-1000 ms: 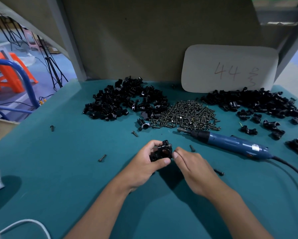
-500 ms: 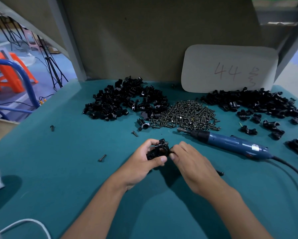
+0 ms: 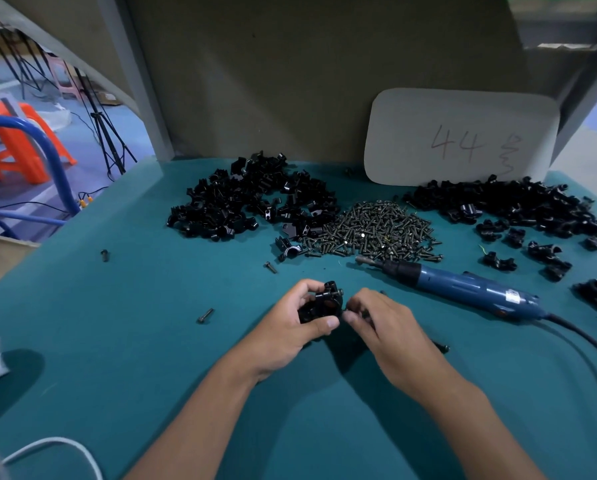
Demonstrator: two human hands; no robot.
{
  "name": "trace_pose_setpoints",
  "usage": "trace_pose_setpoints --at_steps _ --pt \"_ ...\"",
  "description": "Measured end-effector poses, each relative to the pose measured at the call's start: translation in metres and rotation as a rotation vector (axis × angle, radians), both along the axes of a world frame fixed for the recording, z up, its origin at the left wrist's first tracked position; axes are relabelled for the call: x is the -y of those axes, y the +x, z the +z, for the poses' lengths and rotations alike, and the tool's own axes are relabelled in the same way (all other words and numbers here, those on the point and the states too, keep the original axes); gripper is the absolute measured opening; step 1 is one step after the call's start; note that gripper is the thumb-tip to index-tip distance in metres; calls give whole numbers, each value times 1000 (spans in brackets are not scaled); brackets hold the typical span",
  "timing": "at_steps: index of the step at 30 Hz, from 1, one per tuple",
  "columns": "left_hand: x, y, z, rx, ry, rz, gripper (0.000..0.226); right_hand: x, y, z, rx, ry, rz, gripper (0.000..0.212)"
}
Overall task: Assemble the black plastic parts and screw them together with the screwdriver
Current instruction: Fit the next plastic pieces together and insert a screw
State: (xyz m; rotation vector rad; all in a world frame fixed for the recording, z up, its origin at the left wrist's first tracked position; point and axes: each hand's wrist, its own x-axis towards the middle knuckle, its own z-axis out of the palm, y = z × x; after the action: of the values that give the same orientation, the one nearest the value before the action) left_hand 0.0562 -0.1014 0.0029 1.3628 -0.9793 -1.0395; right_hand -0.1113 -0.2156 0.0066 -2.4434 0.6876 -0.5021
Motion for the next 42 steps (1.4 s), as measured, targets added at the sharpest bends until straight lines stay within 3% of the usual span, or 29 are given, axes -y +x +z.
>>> trace_pose_setpoints --at_steps 10,17,30,38,42 --pt "0 1 2 -61 -10 -3 33 -1 2 2 172 3 -26 6" --pt "-1 4 2 -51 13 -18 32 0 2 0 260 4 -49 12" --pt "0 4 -3 47 -6 10 34 0 3 -2 252 35 -68 6" --pt "3 4 -4 114 -18 197 32 -1 5 -6 256 125 -139 11" --pt "2 4 -3 149 -6 143 30 -2 7 -8 249 130 -159 12"
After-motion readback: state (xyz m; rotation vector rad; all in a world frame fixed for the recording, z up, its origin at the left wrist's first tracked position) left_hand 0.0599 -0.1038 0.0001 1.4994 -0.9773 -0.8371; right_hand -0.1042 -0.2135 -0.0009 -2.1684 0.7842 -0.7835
